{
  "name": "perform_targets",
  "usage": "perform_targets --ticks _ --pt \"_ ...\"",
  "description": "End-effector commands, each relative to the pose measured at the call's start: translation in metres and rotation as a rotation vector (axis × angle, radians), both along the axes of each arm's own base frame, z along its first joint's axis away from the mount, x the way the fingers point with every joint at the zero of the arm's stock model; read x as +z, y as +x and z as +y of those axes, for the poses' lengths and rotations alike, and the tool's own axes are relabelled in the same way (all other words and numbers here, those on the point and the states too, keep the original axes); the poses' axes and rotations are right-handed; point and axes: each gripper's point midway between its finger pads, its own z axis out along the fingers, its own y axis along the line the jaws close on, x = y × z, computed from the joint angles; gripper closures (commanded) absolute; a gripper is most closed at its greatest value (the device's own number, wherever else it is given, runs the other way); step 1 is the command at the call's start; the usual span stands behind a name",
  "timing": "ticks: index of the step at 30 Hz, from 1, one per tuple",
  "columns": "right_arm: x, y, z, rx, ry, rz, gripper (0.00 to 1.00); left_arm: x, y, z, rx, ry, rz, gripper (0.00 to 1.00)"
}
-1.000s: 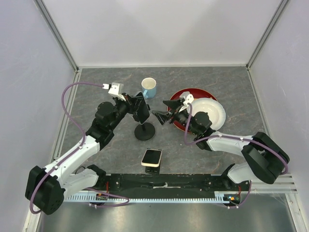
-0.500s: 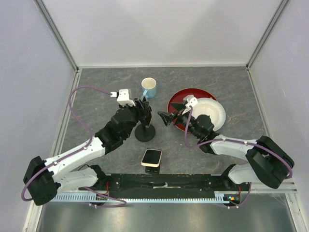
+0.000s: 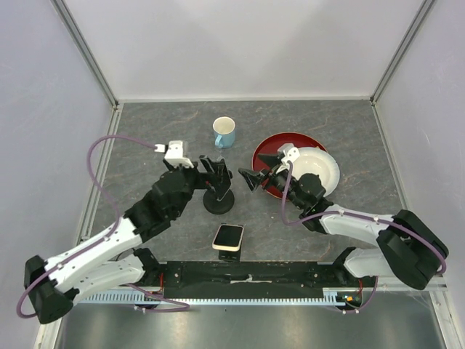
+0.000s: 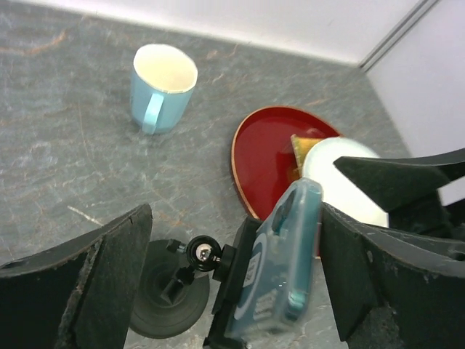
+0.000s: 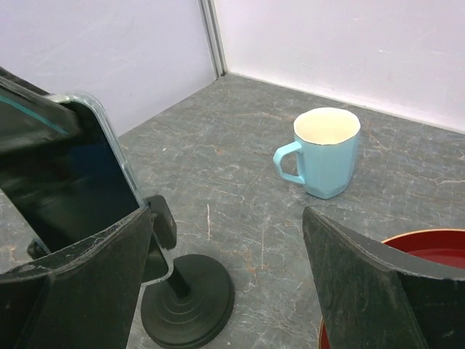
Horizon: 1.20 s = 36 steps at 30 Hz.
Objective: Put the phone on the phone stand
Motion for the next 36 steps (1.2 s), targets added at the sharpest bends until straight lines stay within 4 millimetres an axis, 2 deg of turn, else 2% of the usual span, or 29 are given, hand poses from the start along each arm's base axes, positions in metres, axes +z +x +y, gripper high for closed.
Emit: perform_targets --ticks 1,4,5,6,7,9,10,11,13,14,15,16,17,18,19,20,21,23,24,25,26,27,28,29,31,32,33,35,36 --pt "0.031 -0.016 -0.007 0.034 0.082 -0.032 0.10 0.043 -0.020 0.016 -0.039 -0.094 -0.096 0.00" --pt "0.044 -0.031 -0.010 0.064 0.148 -0.037 0.10 0.050 -0.031 0.026 -0.058 -0.071 -0.098 0.00" --pt "0.047 -0.035 -0.007 0.075 0.152 -0.037 0.10 0.058 -0.033 0.027 -0.066 -0.071 -0.110 0.00" --pt "0.040 -0.036 -0.005 0.075 0.128 -0.011 0.10 0.062 -0.035 0.029 -0.074 -0.062 -0.119 0.00" --pt "0.049 -0.033 -0.005 0.055 0.133 -0.014 0.10 0.068 -0.037 0.033 -0.069 -0.063 -0.129 0.00" --pt "0.042 -0.040 0.004 0.059 0.080 0.003 0.09 0.078 -0.038 0.044 -0.037 -0.050 -0.143 0.00" --pt "0.048 -0.034 0.001 0.001 0.084 0.004 0.09 0.084 -0.038 0.049 -0.019 -0.046 -0.151 0.00" --pt "0.041 -0.040 0.007 0.001 0.050 0.031 0.09 0.093 -0.037 0.057 0.011 -0.030 -0.173 0.00" --pt "0.056 -0.040 0.012 -0.052 0.061 0.047 0.09 0.109 -0.033 0.061 0.032 -0.006 -0.212 0.00" --pt "0.047 -0.041 0.014 -0.069 0.029 0.097 0.09 0.120 -0.030 0.063 0.039 0.025 -0.250 0.00" --pt "0.060 -0.040 0.015 -0.093 0.046 0.106 0.09 0.125 -0.026 0.063 0.047 0.039 -0.263 0.00" --pt "0.063 -0.042 0.015 -0.135 0.055 0.133 0.09 0.135 -0.021 0.062 0.061 0.053 -0.277 0.00" --pt "0.054 -0.043 0.014 -0.166 0.034 0.197 0.09 0.143 -0.015 0.060 0.070 0.045 -0.289 0.00" --pt "0.067 -0.043 0.017 -0.181 0.055 0.210 0.09 0.147 -0.008 0.065 0.100 0.046 -0.290 0.00" --pt "0.070 -0.049 0.021 -0.179 0.057 0.235 0.09 0.160 -0.004 0.064 0.100 0.013 -0.304 0.00" --pt "0.057 -0.050 0.020 -0.206 0.002 0.278 0.09 0.159 0.006 0.059 0.099 0.008 -0.298 0.00" --pt "0.070 -0.051 0.025 -0.207 0.031 0.301 0.09 0.160 0.017 0.070 0.131 0.002 -0.297 0.00" --pt "0.061 -0.062 0.029 -0.227 -0.039 0.338 0.09 0.156 0.031 0.067 0.101 -0.049 -0.267 0.00" --pt "0.068 -0.065 0.033 -0.234 -0.036 0.344 0.09 0.152 0.042 0.084 0.149 -0.064 -0.256 0.00" --pt "0.071 -0.077 0.041 -0.218 -0.042 0.349 0.09 0.139 0.046 0.083 0.130 -0.079 -0.233 0.00" --pt "0.058 -0.083 0.037 -0.233 -0.104 0.371 0.08 0.130 0.051 0.087 0.140 -0.075 -0.224 0.00" --pt "0.064 -0.084 0.036 -0.261 -0.096 0.373 0.08 0.130 0.056 0.096 0.166 -0.084 -0.251 0.00" --pt "0.063 -0.092 0.040 -0.251 -0.097 0.389 0.08 0.108 0.060 0.098 0.173 -0.064 -0.219 0.01" --pt "0.057 -0.095 0.039 -0.259 -0.128 0.397 0.08 0.099 0.062 0.100 0.179 -0.054 -0.211 0.01" --pt "0.061 -0.102 0.043 -0.257 -0.130 0.401 0.07 0.077 0.064 0.104 0.177 -0.063 -0.174 0.02" --pt "0.054 -0.103 0.043 -0.266 -0.166 0.407 0.07 0.074 0.064 0.111 0.194 -0.097 -0.152 0.02" --pt "0.058 -0.103 0.044 -0.277 -0.160 0.405 0.07 0.075 0.063 0.121 0.223 -0.117 -0.152 0.02" --pt "0.050 -0.106 0.048 -0.293 -0.195 0.414 0.06 0.080 0.060 0.122 0.218 -0.100 -0.172 0.03" --pt "0.055 -0.105 0.050 -0.309 -0.185 0.410 0.06 0.081 0.059 0.124 0.220 -0.096 -0.179 0.03"
